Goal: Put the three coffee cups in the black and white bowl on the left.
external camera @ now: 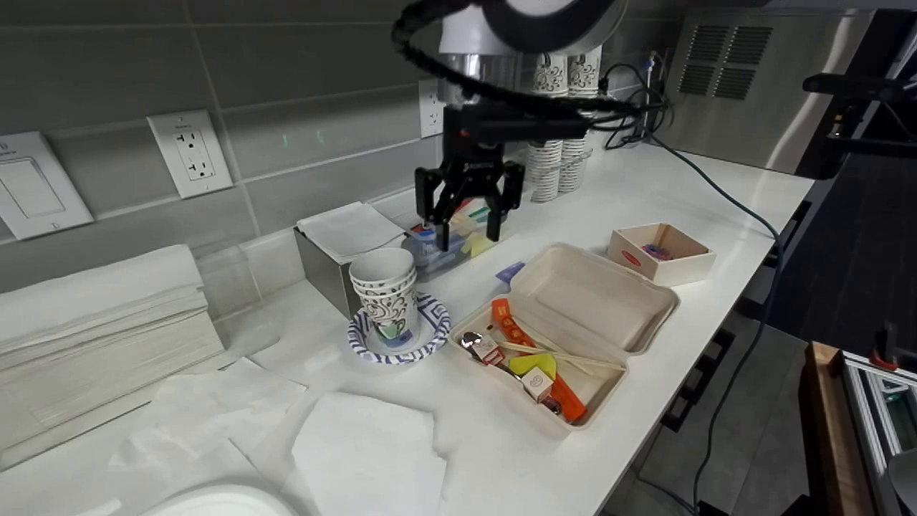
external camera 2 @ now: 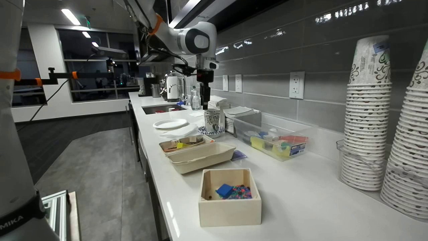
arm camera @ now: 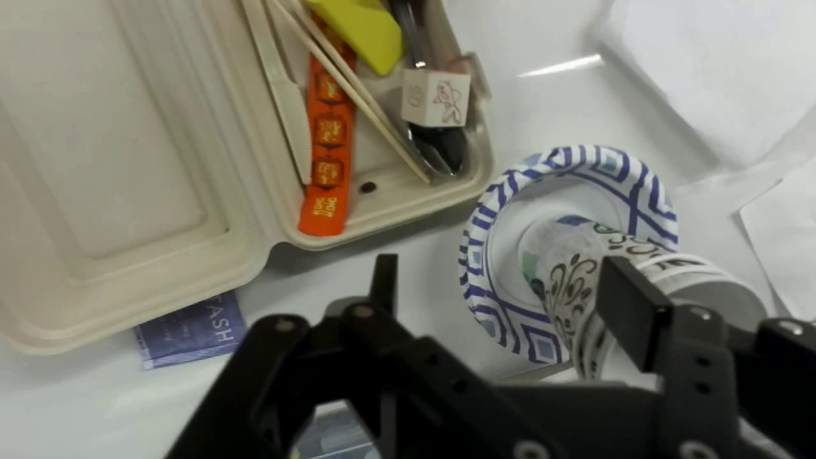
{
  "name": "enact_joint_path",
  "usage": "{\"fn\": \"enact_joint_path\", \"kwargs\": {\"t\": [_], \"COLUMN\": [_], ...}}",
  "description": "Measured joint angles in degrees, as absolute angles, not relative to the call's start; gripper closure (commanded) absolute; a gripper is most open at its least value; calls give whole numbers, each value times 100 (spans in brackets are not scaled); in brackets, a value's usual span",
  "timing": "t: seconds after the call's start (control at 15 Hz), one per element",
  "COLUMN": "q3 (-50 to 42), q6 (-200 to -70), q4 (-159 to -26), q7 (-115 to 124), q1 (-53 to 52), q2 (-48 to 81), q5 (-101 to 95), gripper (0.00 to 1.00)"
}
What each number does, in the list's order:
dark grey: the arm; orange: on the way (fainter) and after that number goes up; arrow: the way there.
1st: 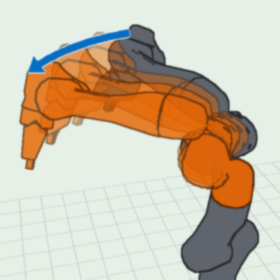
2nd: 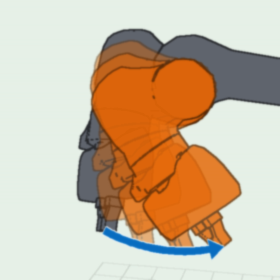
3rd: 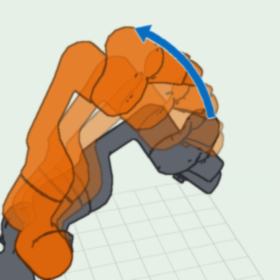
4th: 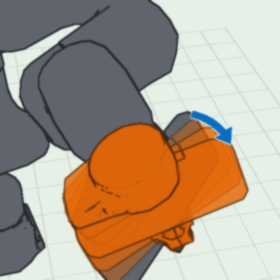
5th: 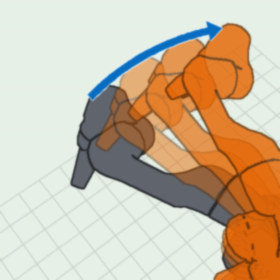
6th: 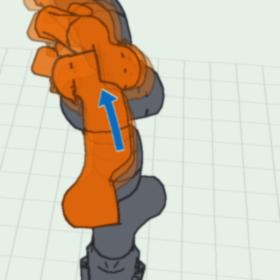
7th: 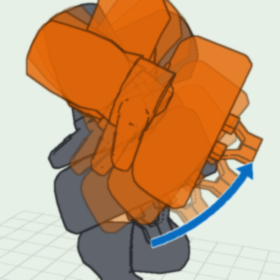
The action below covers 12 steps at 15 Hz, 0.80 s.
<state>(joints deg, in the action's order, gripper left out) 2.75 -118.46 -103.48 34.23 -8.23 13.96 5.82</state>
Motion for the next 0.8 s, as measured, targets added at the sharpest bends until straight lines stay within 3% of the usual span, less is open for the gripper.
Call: {"fn": "enact_joint_path", "kwargs": {"t": [0.8], "q3": [-367], "q6": [-11381], "q4": [-13107], "q7": [-676], "q1": [158], "q2": [-2131], "q5": [441], "gripper": [0]}}
